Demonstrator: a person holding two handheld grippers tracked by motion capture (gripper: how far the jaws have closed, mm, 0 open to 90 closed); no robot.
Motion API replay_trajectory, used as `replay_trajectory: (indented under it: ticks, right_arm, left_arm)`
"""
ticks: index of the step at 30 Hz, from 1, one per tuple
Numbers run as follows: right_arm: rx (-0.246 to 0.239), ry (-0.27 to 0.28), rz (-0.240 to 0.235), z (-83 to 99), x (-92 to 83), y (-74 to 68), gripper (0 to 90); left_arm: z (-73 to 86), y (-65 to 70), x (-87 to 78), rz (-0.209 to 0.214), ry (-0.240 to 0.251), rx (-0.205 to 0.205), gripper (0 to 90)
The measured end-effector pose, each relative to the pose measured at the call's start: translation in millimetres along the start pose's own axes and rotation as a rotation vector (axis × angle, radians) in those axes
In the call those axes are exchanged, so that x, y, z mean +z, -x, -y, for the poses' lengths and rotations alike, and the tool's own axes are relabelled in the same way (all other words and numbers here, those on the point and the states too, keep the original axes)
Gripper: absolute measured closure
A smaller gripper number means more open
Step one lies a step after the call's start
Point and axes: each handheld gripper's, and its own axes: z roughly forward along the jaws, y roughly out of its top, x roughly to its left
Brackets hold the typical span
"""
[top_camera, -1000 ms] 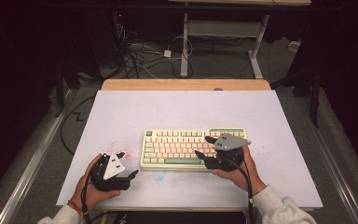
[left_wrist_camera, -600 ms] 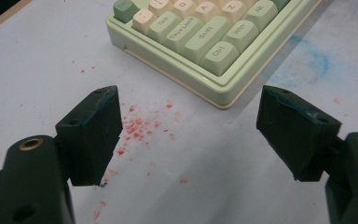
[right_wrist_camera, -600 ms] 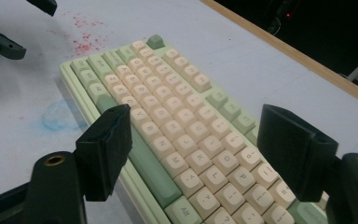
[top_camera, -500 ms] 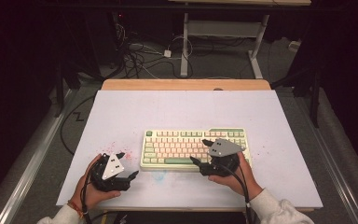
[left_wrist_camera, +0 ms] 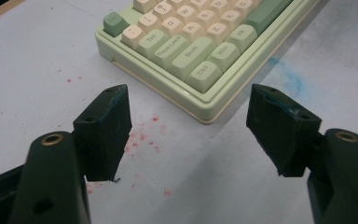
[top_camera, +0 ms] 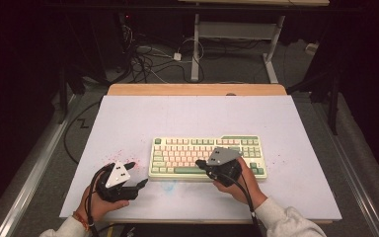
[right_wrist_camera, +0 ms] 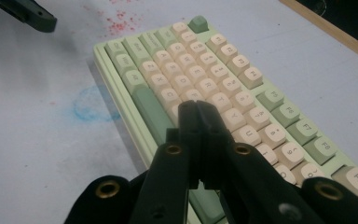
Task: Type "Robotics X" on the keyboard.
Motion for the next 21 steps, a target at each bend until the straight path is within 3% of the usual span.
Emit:
replay_trajectory:
  ticks: [6, 21]
  right_arm:
    - [0.001, -0.044, -0.002, 1.4, 15.9, 4.7, 90.0]
    - [0.004, -0.059, -0.002, -1.9, 35.5, 5.3, 90.0]
  left_arm:
    - [-0.2, -0.9, 1.5, -0.006, -0.007, -0.007, 28.9]
    - [-1.1, -1.3, 2.6, -0.004, -0.014, 0.005, 31.5]
